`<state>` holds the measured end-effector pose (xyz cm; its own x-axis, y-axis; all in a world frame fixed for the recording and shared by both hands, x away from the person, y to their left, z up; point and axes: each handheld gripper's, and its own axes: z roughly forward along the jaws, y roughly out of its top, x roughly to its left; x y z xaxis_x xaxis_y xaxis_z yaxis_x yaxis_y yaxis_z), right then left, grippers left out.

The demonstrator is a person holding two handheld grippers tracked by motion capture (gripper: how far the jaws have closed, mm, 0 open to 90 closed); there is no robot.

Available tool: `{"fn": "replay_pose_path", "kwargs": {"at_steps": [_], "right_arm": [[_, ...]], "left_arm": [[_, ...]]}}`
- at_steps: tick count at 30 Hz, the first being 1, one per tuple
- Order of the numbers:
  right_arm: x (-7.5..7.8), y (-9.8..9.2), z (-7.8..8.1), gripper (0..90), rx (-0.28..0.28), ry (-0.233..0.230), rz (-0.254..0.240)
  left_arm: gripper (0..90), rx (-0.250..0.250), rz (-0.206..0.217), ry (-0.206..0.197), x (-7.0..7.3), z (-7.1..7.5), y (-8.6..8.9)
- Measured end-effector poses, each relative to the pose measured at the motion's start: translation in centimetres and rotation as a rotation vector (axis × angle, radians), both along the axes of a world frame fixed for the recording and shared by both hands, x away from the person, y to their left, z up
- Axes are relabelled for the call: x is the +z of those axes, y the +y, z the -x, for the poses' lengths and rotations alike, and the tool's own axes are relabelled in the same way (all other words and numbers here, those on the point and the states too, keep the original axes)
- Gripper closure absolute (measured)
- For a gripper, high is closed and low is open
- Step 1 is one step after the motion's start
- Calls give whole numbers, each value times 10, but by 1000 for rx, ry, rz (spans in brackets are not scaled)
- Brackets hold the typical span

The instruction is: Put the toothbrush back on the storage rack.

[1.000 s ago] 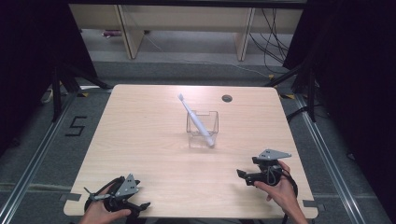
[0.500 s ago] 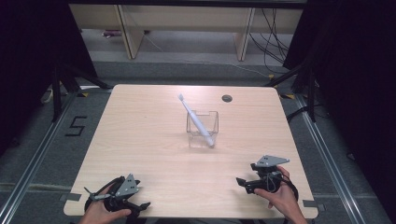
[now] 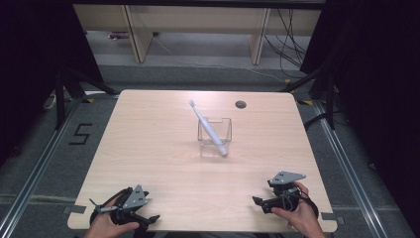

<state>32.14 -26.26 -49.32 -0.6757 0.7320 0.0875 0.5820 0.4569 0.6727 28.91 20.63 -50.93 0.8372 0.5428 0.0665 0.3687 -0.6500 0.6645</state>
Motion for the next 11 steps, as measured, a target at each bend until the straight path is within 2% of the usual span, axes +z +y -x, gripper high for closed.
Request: {"fn": "replay_pose_path", "kwargs": {"at_steps": [1, 3, 4, 5, 6, 8, 9, 11], "right_arm": [[0, 0, 0, 162, -2, -3, 4], [0, 0, 3, 162, -14, 27, 3], [-1, -2, 0, 162, 15, 0, 13], [-1, -2, 1, 162, 2, 8, 16], [0, -4, 0, 162, 16, -17, 31], [0, -4, 1, 162, 8, -1, 21], [-1, -3, 2, 162, -1, -2, 6], [-2, -5, 1, 162, 4, -12, 12]], "left_arm": [[155, 1, 0, 0, 0, 0, 0], [155, 1, 0, 1, 0, 0, 0], [155, 3, 1, 2, 0, 0, 0], [155, 3, 0, 3, 0, 0, 0], [155, 3, 0, 4, 0, 0, 0], [155, 4, -17, 6, 0, -1, 0], [155, 3, -17, 9, 0, 0, 0], [155, -8, -20, -3, 0, -1, 1]]}}
